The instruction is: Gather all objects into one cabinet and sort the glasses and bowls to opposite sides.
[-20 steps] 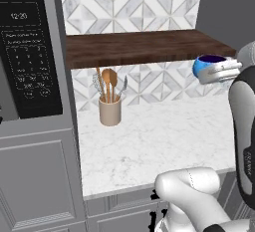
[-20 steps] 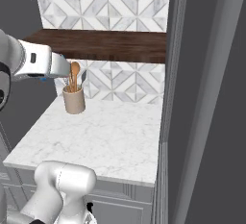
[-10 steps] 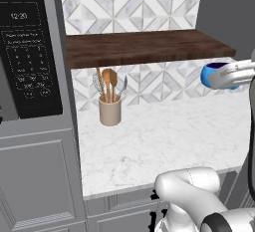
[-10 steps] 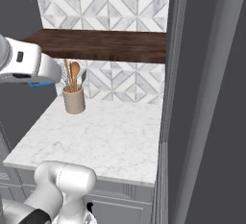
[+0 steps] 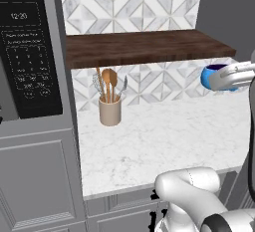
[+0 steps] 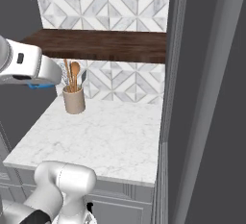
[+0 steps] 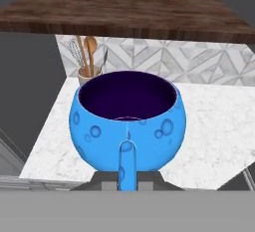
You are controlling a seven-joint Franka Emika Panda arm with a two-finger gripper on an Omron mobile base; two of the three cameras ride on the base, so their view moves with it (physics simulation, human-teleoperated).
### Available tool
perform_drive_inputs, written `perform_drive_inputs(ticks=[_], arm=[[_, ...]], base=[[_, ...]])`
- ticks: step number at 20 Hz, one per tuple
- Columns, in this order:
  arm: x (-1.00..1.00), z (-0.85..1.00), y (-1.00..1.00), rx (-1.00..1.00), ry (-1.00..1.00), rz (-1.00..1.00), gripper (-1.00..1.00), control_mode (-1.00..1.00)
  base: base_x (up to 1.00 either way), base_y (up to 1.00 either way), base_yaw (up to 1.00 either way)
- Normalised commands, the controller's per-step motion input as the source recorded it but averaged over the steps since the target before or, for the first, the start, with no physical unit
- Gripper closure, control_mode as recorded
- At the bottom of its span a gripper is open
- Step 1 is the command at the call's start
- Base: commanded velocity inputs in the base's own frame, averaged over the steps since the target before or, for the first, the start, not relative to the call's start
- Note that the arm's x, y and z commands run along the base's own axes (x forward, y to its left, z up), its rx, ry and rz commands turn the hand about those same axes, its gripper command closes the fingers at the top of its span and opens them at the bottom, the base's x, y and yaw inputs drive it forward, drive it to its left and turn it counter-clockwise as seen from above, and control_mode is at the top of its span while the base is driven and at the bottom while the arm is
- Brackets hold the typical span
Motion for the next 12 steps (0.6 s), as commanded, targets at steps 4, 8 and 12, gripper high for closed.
perform_drive_inputs(ticks=[4, 8, 12], arm=[[0.0, 0.0, 0.0, 0.0, -0.01, 0.0, 1.0, -1.0], [0.0, 0.0, 0.0, 0.0, 0.0, 0.0, 1.0, 1.0], [0.0, 0.0, 0.0, 0.0, 0.0, 0.0, 1.0, 1.0]], base=[[0.0, 0.0, 0.0], [-0.1, 0.0, 0.0], [-0.64, 0.06, 0.01]])
